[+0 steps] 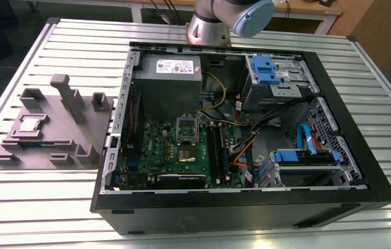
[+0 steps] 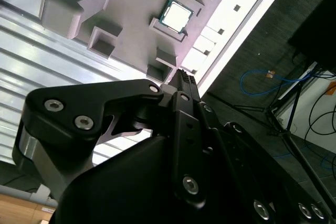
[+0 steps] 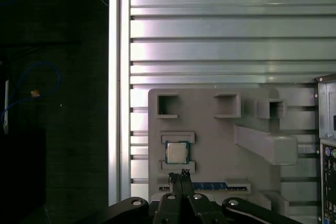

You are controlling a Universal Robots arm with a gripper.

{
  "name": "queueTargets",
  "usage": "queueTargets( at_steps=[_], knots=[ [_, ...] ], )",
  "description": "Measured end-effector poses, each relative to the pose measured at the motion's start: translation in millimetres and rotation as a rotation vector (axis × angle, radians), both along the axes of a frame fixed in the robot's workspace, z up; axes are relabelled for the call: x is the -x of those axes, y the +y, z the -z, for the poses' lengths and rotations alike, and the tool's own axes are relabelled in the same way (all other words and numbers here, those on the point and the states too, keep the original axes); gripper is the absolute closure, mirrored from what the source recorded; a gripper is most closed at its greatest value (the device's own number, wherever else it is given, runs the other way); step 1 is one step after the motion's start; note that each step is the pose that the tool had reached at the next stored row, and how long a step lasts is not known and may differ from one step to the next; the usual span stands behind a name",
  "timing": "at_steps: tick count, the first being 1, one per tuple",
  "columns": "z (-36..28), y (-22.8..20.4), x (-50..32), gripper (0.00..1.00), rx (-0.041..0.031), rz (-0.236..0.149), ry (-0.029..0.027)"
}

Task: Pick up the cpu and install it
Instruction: 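Pick up the cpu and move it towards the insertion slot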

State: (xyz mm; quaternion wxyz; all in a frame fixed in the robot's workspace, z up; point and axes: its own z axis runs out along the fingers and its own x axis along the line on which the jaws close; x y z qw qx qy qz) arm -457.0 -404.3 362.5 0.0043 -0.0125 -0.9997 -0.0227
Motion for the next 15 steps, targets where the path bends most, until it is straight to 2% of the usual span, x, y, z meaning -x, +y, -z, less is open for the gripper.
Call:
queueTargets(
  at_steps=[6, 7, 8, 11, 12, 15],
  knots=[
    [0.0, 0.0, 0.0, 0.89, -0.0004, 0.0, 0.0],
    [0.0, 0.0, 0.0, 0.84, -0.0005, 0.0, 0.0],
    [0.0, 0.0, 0.0, 0.84, -0.0005, 0.0, 0.0],
    [0.0, 0.0, 0.0, 0.65, -0.0007, 0.0, 0.0],
    [0.0, 0.0, 0.0, 0.65, -0.0007, 0.0, 0.0],
    [0.0, 0.0, 0.0, 0.53, -0.0009, 0.0, 0.0]
  ],
)
